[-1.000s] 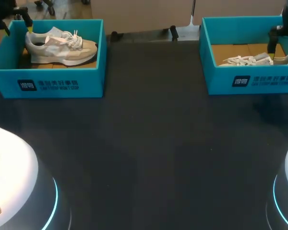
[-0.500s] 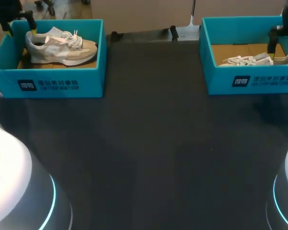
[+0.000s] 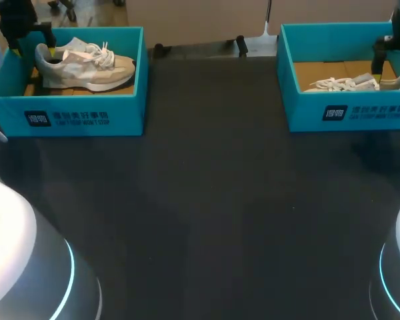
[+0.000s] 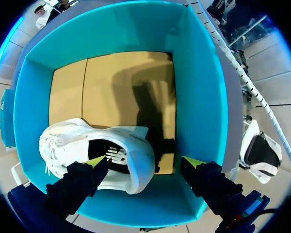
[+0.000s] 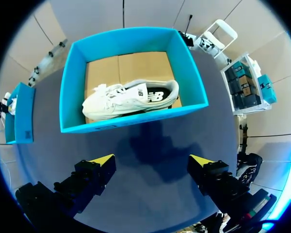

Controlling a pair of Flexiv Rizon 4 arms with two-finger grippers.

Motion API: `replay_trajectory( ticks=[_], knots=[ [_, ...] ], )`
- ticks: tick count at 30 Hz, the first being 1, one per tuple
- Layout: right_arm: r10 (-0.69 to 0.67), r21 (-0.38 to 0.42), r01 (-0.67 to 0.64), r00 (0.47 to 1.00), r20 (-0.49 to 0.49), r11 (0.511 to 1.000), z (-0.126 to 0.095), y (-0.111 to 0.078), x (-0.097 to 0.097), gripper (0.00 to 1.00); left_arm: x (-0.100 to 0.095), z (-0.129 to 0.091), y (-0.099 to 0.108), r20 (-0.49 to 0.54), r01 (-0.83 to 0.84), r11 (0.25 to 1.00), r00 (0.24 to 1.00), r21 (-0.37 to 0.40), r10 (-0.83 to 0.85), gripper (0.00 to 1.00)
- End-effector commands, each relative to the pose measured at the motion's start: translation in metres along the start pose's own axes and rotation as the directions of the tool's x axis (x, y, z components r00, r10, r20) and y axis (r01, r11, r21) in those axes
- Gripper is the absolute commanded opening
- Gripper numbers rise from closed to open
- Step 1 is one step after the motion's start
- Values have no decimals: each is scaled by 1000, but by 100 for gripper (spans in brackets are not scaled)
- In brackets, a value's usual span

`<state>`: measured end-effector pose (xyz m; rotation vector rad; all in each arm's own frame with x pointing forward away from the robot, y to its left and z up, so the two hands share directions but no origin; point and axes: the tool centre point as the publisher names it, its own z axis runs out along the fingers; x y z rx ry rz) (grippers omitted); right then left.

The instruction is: Take the shoe out of the shoebox, open the shoe tongue, remove and reinsert the insole, then place the shoe into the shoebox

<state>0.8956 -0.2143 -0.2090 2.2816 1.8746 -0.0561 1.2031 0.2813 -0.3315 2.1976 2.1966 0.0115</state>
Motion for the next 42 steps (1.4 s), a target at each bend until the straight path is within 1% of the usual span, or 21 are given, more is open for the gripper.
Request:
replay_trajectory(
  ticks=[1,10,12,14,17,21,26,29,35,42],
  knots=[
    [1,-2,-1,1000,0,1000,0,-1,0,100,-5,9,-1,-12,7,1000,1000,-8,-7,100],
    [1,-2,-1,1000,0,1000,0,-1,0,100,-5,25,2,-26,32,999,999,8,-32,100],
    [1,-2,-1,1000,0,1000,0,-1,0,100,-5,27,2,-25,36,999,999,10,-36,94],
    [1,-2,-1,1000,0,1000,0,-1,0,100,-4,29,4,-27,41,999,999,12,-40,93],
    [1,-2,-1,1000,0,1000,0,-1,0,100,-3,32,6,-28,48,999,998,19,-48,96],
    [1,-2,-1,1000,0,1000,0,-1,0,100,-3,37,6,-33,53,998,998,26,-52,97],
    [1,-2,-1,1000,0,1000,0,-1,0,100,-1,43,6,-33,68,997,997,36,-67,97],
    [1,-2,-1,1000,0,1000,0,-1,0,100,0,46,7,-31,78,996,997,40,-77,95],
    [1,-2,-1,1000,0,1000,0,-1,0,100,3,51,8,-32,88,995,996,46,-87,96],
    [1,-2,-1,1000,0,1000,0,-1,0,100,5,59,10,-37,100,993,995,63,-98,93]
  ],
)
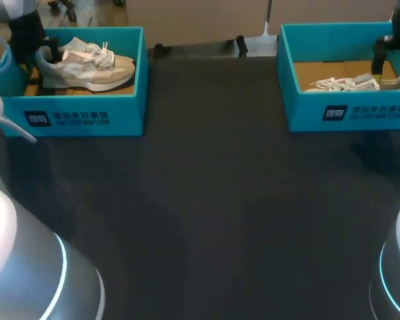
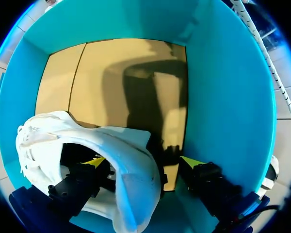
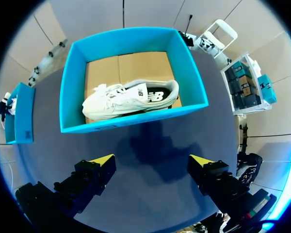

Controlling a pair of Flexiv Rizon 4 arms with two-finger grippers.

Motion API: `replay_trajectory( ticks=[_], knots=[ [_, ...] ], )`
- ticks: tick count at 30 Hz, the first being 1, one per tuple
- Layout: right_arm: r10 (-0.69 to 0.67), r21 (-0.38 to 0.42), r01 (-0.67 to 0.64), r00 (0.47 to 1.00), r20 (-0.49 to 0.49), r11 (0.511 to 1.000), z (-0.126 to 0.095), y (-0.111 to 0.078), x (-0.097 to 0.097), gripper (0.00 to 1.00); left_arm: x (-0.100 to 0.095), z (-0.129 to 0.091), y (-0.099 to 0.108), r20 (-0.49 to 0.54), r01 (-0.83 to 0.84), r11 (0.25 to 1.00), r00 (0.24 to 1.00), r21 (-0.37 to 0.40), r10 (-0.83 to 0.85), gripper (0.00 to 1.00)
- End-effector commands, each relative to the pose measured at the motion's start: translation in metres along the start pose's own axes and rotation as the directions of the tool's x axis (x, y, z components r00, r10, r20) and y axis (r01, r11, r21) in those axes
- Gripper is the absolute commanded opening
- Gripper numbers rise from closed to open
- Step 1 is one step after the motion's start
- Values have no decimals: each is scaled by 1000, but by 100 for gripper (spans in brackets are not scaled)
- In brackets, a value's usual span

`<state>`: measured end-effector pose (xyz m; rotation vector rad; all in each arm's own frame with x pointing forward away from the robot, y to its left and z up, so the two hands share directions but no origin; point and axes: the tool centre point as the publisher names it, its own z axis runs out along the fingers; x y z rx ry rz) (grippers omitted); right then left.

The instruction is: Take the shoe out of the shoebox, open the shoe tongue, remove and reinsert the insole, then place the shoe into the shoebox

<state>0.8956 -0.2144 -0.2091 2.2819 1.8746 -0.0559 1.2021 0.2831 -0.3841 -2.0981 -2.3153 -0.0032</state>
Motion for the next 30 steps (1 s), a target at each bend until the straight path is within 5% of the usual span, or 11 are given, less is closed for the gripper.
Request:
replay_trajectory(
  ticks=[1,8,9,15,18,30],
  knots=[
    [0,-2,0,1000,0,1000,0,-1,0,100,2,7,13,-4,3,1000,1000,29,-2,92],
    [0,-2,0,1000,0,1000,0,-1,0,100,5,11,12,-7,9,999,1000,41,-8,83],
    [0,-2,0,1000,0,1000,0,-1,0,100,5,11,12,-9,8,999,1000,42,-8,70],
    [0,-2,0,1000,0,1000,0,-1,0,100,7,12,14,-10,10,999,1000,54,-10,46],
    [0,-2,0,1000,0,1000,0,-1,0,100,8,11,14,-13,6,998,1000,57,-5,0],
    [0,-2,0,1000,0,1000,0,-1,0,100,20,1,12,-5,12,997,1000,77,-12,0]
  ],
)
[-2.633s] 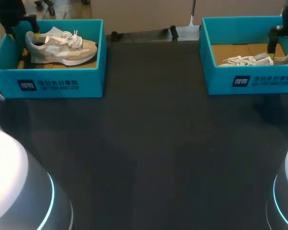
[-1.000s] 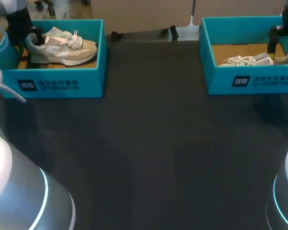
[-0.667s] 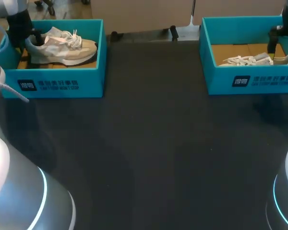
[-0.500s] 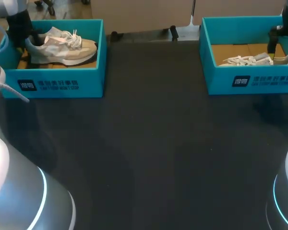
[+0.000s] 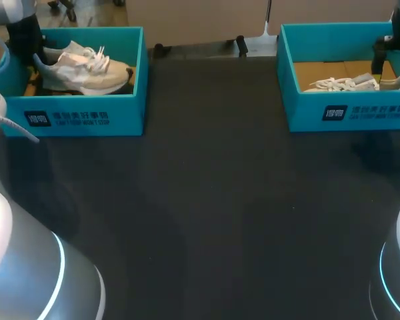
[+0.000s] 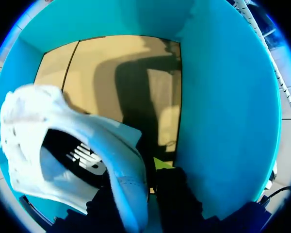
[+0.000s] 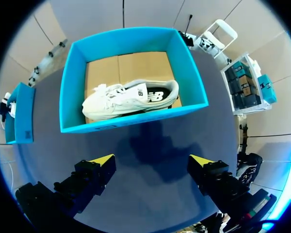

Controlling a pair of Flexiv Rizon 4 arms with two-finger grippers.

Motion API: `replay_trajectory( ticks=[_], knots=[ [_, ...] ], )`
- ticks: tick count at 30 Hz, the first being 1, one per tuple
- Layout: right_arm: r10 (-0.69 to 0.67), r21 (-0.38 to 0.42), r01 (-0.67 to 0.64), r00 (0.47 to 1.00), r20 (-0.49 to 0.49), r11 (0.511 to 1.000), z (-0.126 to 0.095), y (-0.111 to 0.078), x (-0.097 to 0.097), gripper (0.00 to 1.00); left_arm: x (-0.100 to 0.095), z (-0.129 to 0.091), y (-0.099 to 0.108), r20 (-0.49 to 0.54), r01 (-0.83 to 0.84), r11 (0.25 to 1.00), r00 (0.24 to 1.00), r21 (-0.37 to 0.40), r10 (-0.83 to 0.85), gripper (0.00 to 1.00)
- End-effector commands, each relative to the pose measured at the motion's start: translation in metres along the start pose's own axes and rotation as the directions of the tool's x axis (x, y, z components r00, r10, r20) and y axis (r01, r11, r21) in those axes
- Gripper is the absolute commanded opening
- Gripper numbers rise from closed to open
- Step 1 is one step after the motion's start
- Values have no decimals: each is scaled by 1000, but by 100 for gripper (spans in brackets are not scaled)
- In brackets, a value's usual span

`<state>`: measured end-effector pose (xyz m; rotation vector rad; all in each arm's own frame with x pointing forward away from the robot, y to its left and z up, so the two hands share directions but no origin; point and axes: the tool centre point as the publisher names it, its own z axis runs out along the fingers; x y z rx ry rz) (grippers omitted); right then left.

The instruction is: Take the shoe out of the shoebox, open the shoe tongue, remove and reinsert the insole, then place the shoe into the shoebox

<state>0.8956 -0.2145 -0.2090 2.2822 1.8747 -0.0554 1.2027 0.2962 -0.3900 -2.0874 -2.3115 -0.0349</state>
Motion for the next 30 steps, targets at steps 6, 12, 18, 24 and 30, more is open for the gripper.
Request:
replay_trajectory(
  ticks=[6,12,18,24,30],
  knots=[
    [0,-2,0,1000,0,1000,0,-1,0,100,6,-17,11,34,53,993,998,106,-57,0],
    [0,-2,0,1000,0,1000,0,-1,0,100,5,-43,12,75,96,987,992,126,-106,0],
    [0,-2,0,1000,0,1000,0,-1,0,100,2,-74,9,93,94,990,990,108,-104,0],
    [0,-2,0,1000,0,1000,0,-1,0,100,-1,-108,-1,90,73,995,993,66,-79,0],
    [0,-2,0,1000,0,1000,0,-1,0,100,-5,-143,-14,74,57,998,995,41,-60,0]
  ],
)
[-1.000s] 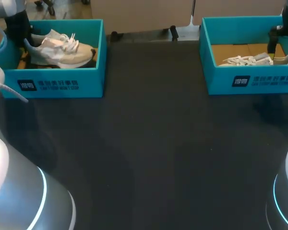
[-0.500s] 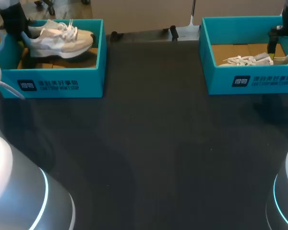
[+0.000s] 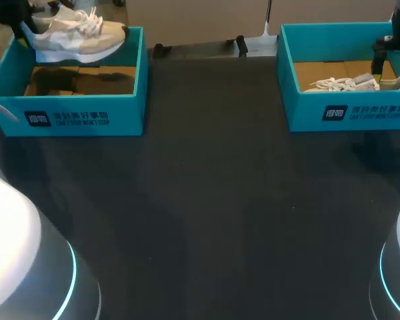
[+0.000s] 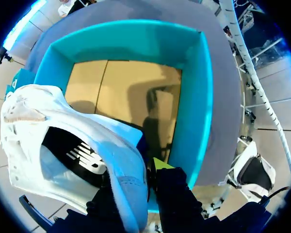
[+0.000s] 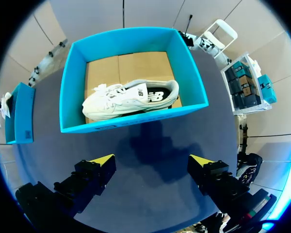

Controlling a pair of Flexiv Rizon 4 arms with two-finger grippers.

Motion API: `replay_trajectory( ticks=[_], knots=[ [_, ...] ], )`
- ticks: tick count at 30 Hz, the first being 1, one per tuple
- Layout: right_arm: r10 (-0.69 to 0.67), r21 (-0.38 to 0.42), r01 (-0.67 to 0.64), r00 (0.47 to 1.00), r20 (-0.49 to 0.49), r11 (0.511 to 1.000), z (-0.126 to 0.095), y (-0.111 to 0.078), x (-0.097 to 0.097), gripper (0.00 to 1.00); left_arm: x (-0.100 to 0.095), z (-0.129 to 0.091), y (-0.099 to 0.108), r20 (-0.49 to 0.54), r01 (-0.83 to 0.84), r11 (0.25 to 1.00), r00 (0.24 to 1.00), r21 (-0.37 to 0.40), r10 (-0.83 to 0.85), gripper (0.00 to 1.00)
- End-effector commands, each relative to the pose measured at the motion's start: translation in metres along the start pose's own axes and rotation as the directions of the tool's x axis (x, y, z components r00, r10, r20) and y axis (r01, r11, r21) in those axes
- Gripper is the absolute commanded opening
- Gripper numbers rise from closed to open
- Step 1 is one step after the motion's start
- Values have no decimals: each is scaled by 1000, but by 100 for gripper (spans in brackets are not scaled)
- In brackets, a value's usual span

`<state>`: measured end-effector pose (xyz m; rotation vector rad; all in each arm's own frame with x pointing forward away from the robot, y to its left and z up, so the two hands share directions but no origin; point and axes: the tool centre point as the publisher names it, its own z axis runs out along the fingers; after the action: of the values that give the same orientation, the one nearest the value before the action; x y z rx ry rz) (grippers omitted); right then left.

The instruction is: Take the shoe out of the shoebox, open the shoe tongue, remove and reinsert the insole, then place the shoe into the shoebox

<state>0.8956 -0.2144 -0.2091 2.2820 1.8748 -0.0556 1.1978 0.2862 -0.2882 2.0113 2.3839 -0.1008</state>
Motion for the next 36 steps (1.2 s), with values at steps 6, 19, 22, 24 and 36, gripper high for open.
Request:
replay_trajectory(
  ticks=[6,19,22,24,36],
  knots=[
    [0,-2,0,1000,0,1000,0,-1,0,100,-5,-73,-47,-35,-56,997,998,-49,54,0],
    [0,-2,0,1000,0,1000,0,-1,0,100,-31,-105,-168,-53,-105,983,994,-151,98,0],
    [0,-2,0,1000,0,1000,0,-1,0,100,-41,-106,-200,-68,-124,976,991,-177,113,0],
    [0,-2,0,1000,0,1000,0,-1,0,100,-52,-105,-227,-79,-129,973,990,-192,116,0],
    [0,-2,0,1000,0,1000,0,-1,0,100,-93,-96,-338,-73,-77,960,996,-270,60,0]
  ],
)
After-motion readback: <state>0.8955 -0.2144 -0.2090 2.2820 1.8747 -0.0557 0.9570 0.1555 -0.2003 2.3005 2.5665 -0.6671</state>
